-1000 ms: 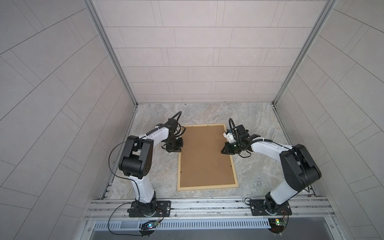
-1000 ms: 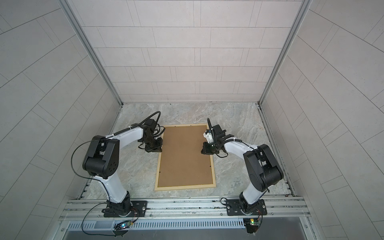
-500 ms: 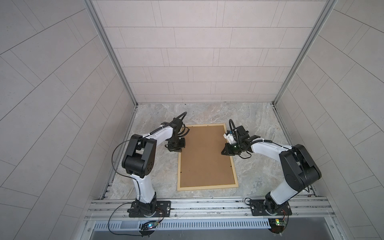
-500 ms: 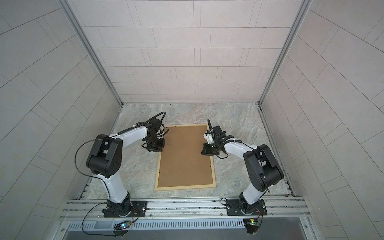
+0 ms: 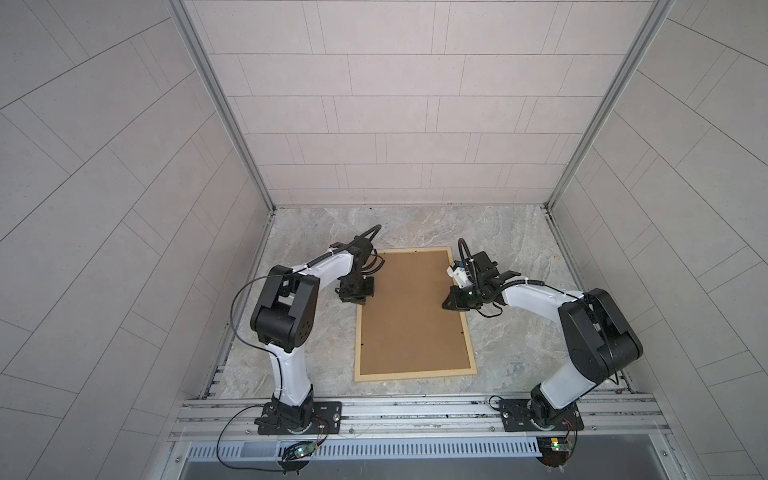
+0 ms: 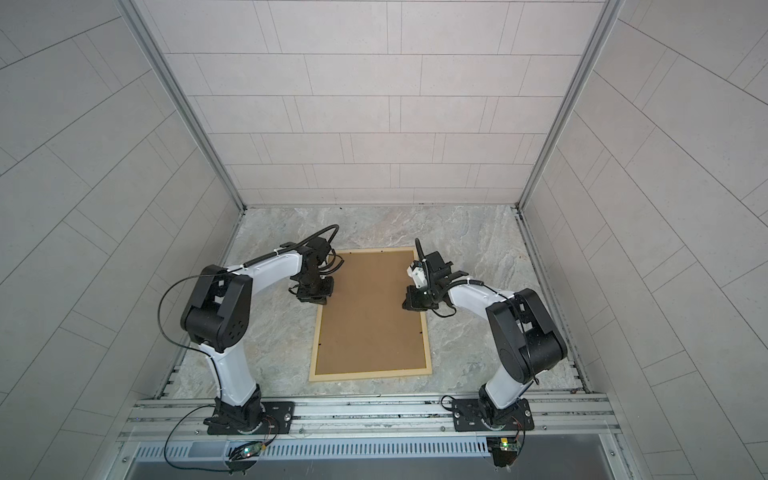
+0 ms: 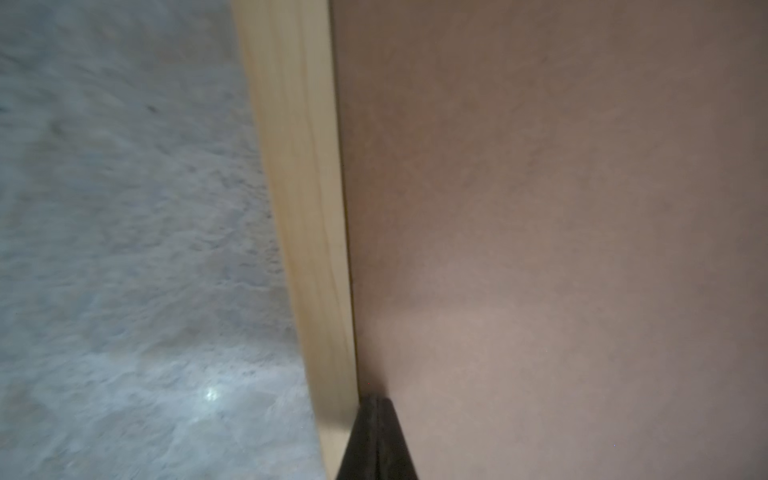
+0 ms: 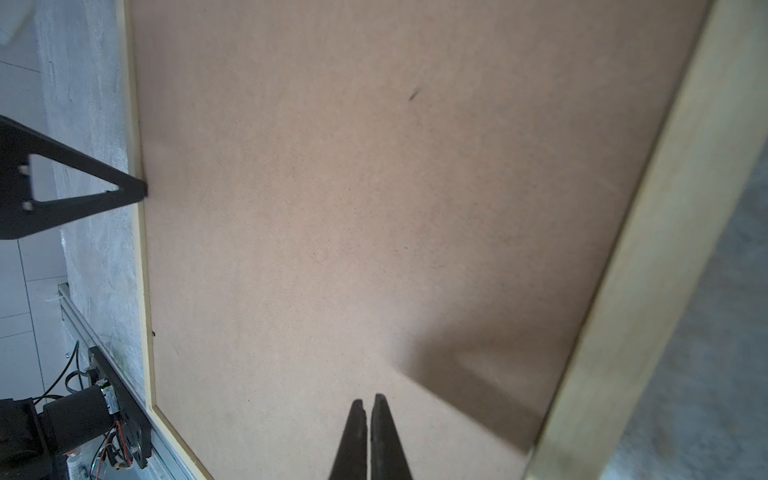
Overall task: Put the photo into the frame
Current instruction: 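Move the left gripper along the frame edge away from the robot, pressing the board, then raise the right gripper past the frame's far edge while the left presses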
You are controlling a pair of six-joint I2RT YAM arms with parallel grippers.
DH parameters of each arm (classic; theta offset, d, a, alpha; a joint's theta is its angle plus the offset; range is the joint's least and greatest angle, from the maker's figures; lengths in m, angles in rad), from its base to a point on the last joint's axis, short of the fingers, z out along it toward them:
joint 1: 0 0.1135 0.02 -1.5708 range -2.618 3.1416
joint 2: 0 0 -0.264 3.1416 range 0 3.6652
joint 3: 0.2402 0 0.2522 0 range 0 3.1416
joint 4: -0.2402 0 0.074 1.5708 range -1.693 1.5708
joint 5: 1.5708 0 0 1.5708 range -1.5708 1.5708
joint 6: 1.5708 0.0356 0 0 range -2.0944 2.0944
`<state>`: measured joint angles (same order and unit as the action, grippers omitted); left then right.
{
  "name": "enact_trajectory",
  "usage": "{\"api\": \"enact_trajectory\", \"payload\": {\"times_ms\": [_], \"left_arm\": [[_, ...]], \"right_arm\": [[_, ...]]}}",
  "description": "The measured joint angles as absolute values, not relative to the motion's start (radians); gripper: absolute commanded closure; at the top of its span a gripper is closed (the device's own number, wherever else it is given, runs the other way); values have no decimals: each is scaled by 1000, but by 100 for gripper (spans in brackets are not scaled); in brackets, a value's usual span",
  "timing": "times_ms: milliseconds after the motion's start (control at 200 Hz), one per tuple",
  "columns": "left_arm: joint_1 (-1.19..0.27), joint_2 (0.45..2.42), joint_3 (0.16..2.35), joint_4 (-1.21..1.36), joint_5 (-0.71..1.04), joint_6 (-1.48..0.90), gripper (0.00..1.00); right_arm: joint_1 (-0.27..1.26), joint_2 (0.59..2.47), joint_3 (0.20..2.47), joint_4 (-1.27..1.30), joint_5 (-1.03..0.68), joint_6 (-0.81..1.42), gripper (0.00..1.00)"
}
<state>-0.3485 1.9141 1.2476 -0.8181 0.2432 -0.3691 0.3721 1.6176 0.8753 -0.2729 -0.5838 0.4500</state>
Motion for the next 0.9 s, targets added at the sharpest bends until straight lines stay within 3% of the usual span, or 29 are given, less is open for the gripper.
{"api": "enact_trajectory", "payload": {"times_ms": [570,901], "left_arm": [[-303,1871,1243,-824,310,-357,95],[-224,1639,1286,-878,400,-363,95]], "right_arm": [[372,1609,894,-292,-584,453,100],[365,1546,1018,-394,-521,444,100]]}}
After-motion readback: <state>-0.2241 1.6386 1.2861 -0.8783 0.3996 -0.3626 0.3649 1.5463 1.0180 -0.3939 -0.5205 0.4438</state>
